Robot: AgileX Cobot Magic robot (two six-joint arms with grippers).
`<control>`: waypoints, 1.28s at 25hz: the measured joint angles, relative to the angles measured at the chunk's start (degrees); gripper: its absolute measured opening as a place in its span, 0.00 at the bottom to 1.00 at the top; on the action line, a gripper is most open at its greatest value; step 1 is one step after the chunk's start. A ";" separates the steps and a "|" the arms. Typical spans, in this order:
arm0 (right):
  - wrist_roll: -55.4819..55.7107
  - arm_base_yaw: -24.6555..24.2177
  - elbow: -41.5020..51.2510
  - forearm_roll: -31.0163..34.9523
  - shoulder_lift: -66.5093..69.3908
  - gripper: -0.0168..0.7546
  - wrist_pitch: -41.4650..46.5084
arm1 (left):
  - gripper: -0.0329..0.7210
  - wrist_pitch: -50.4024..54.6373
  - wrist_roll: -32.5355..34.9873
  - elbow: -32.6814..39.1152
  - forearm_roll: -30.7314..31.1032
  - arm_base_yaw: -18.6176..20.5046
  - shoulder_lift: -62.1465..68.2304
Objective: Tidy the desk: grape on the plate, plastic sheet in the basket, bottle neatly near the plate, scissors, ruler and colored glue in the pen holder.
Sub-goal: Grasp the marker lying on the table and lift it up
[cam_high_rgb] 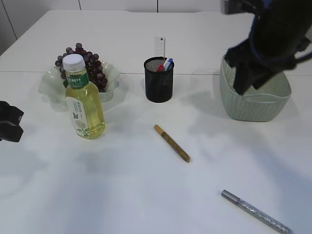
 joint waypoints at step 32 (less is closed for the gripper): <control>-14.16 11.65 40.18 -2.94 -9.32 0.44 -20.30 | 0.37 0.55 0.00 0.00 -0.29 0.00 0.00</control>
